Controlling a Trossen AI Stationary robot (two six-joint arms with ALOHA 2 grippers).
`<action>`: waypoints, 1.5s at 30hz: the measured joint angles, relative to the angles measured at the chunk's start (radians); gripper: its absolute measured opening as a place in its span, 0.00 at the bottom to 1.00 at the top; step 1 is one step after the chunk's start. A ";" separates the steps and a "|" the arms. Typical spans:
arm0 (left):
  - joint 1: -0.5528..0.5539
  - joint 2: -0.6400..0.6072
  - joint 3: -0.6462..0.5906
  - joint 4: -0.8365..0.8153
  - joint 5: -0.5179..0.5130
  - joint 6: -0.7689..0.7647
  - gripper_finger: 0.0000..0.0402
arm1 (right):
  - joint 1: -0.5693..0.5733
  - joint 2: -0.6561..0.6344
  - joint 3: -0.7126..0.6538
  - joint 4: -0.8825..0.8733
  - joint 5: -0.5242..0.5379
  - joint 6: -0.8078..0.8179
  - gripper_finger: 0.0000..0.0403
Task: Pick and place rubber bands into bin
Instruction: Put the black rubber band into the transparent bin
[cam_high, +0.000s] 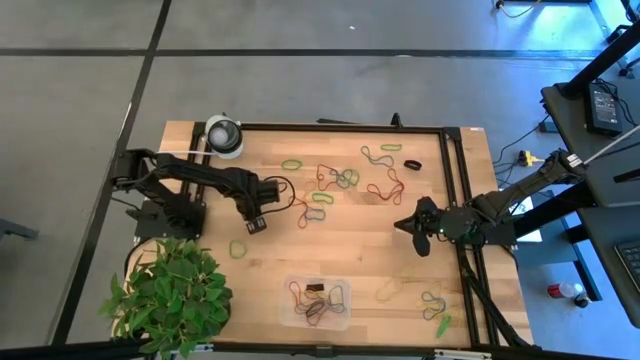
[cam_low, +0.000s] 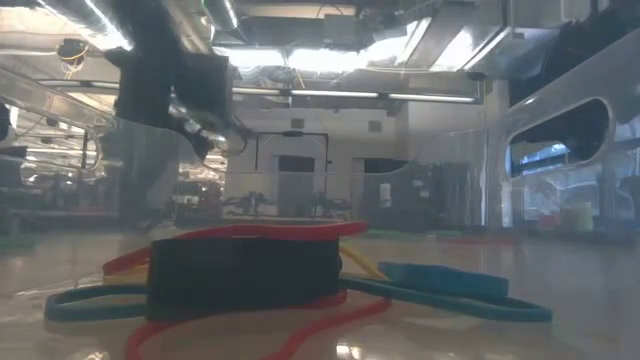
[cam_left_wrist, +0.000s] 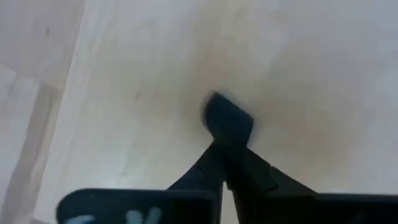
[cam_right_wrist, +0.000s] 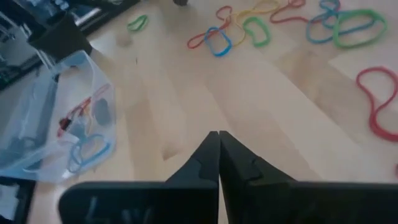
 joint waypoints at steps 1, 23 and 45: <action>-0.004 -0.010 0.022 -0.024 0.008 0.017 0.02 | 0.000 0.000 0.000 0.000 0.000 -0.030 0.01; -0.482 0.452 1.005 -0.395 -0.131 -0.211 0.01 | 0.000 -0.014 0.001 -0.036 -0.220 -0.264 0.02; -0.650 0.693 1.114 -0.398 0.027 -0.644 0.23 | 0.001 -0.013 0.001 -0.044 -0.314 -0.335 0.02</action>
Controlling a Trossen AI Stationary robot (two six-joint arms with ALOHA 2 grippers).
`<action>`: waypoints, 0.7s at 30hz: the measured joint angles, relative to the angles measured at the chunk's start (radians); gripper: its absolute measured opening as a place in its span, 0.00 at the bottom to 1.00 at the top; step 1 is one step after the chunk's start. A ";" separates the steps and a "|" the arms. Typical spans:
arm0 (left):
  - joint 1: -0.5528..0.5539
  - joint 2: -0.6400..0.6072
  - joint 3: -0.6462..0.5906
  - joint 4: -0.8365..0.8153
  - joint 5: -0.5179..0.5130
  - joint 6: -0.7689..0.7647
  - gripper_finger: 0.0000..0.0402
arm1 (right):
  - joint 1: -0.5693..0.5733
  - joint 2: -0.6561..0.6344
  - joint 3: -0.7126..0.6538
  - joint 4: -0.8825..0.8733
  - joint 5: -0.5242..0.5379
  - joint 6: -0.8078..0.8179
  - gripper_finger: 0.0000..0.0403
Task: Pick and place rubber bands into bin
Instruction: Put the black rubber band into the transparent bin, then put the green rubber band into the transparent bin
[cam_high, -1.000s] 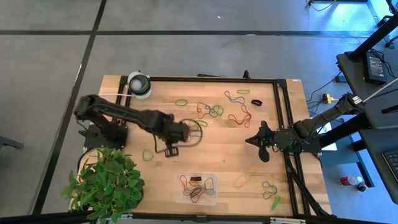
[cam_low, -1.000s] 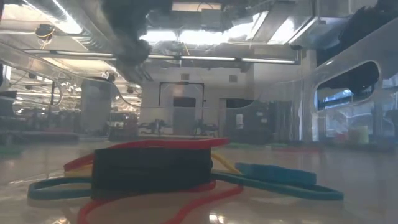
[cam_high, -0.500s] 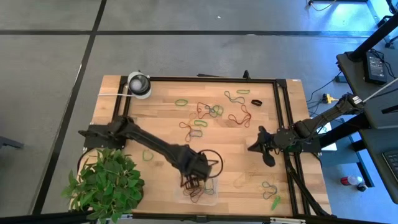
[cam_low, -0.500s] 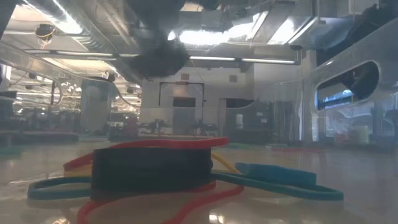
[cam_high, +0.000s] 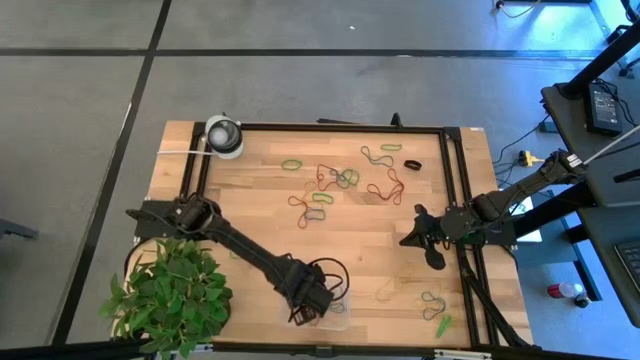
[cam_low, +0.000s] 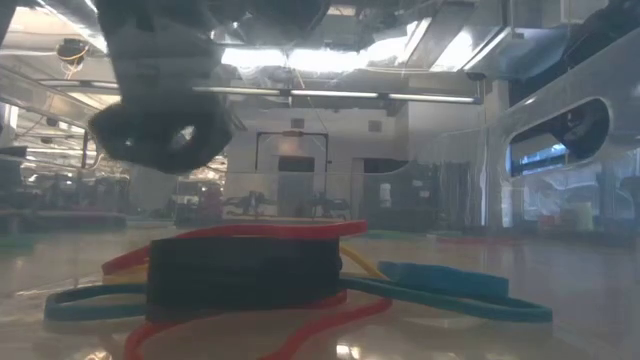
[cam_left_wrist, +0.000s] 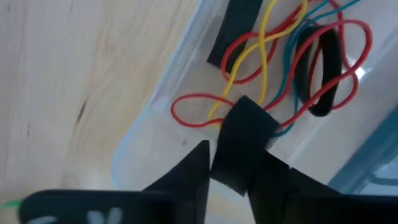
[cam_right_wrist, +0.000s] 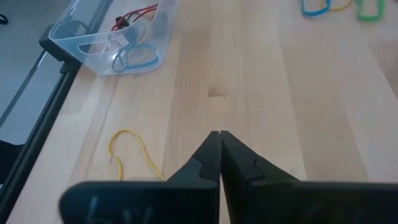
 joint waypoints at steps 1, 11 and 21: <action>-0.003 0.000 0.000 0.001 0.003 -0.001 0.25 | 0.000 0.000 0.000 0.000 0.000 0.005 0.02; 0.013 0.000 0.019 -0.051 0.005 -0.047 0.38 | 0.000 0.000 0.000 0.000 0.000 0.024 0.03; 0.119 -0.003 0.124 -0.116 -0.058 0.157 0.05 | 0.000 0.000 0.000 0.027 0.001 0.024 0.03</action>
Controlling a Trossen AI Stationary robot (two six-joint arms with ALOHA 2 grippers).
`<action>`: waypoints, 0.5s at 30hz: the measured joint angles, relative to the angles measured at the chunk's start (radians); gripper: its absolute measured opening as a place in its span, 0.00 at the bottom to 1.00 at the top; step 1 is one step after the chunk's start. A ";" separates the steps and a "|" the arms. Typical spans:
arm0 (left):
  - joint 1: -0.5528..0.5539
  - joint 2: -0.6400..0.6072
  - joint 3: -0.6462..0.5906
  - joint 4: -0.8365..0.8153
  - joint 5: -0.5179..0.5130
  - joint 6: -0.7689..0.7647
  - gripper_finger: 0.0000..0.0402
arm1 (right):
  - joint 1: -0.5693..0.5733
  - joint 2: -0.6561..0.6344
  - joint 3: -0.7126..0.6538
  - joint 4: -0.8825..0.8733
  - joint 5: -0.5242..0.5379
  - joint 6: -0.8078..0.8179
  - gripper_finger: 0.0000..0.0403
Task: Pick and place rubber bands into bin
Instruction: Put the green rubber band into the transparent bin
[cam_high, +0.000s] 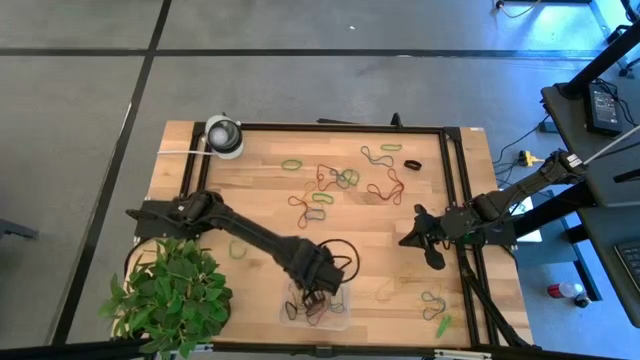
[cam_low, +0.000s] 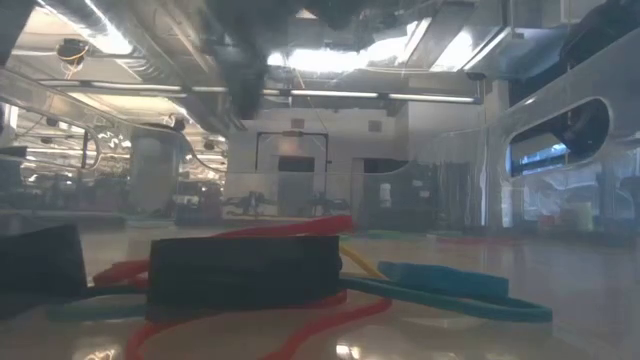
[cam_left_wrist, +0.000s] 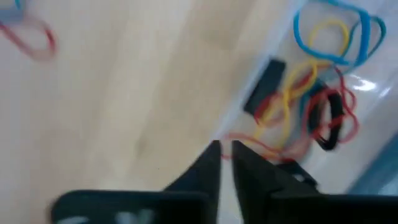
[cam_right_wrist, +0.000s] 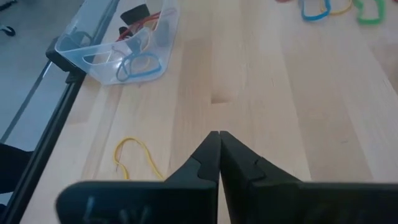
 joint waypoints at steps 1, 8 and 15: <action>0.016 0.000 0.000 0.008 -0.004 0.052 0.03 | 0.000 0.000 0.000 0.006 0.000 0.000 0.03; 0.126 -0.004 -0.066 0.149 -0.030 0.388 0.00 | 0.000 0.000 0.000 0.069 0.012 -0.005 0.03; 0.206 -0.173 -0.387 0.412 -0.027 0.559 0.00 | -0.018 0.013 0.014 0.138 0.199 -0.001 0.02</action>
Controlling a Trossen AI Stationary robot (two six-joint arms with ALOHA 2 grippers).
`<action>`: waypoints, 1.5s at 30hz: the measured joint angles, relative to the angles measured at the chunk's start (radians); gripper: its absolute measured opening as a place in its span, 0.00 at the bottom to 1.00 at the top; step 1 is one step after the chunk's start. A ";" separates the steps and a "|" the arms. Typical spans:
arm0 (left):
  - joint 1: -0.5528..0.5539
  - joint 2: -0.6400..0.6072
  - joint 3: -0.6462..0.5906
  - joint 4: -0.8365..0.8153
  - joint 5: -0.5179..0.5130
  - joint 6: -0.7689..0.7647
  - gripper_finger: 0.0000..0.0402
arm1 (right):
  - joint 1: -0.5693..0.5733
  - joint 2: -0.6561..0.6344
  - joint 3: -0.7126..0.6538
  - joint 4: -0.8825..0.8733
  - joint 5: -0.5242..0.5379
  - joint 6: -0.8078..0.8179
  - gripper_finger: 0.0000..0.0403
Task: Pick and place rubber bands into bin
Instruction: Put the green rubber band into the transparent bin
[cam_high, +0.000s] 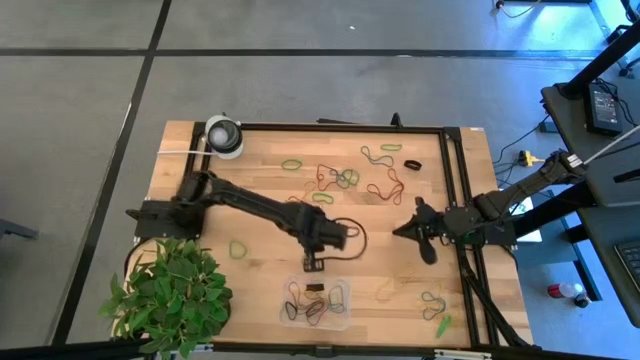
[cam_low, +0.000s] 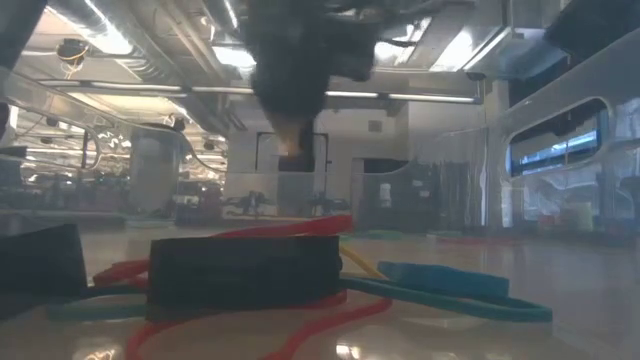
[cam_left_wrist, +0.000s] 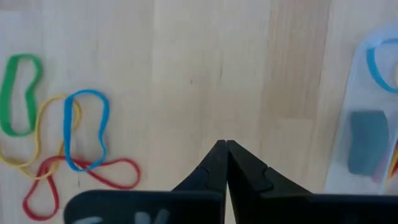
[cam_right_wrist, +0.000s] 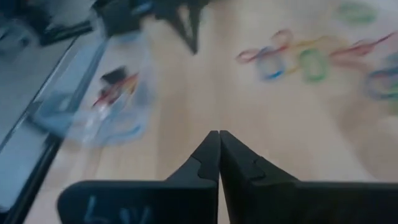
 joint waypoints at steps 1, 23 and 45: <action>0.015 -0.049 -0.074 0.060 0.013 0.009 0.00 | -0.018 0.012 0.019 0.003 0.034 -0.007 0.01; 0.265 -0.862 -0.930 0.522 0.057 0.091 0.00 | -1.006 0.824 0.723 -0.546 -0.099 -0.056 0.13; 0.290 -0.912 -0.945 0.416 0.105 0.123 0.00 | -1.413 1.234 0.814 -0.512 -0.246 0.007 0.53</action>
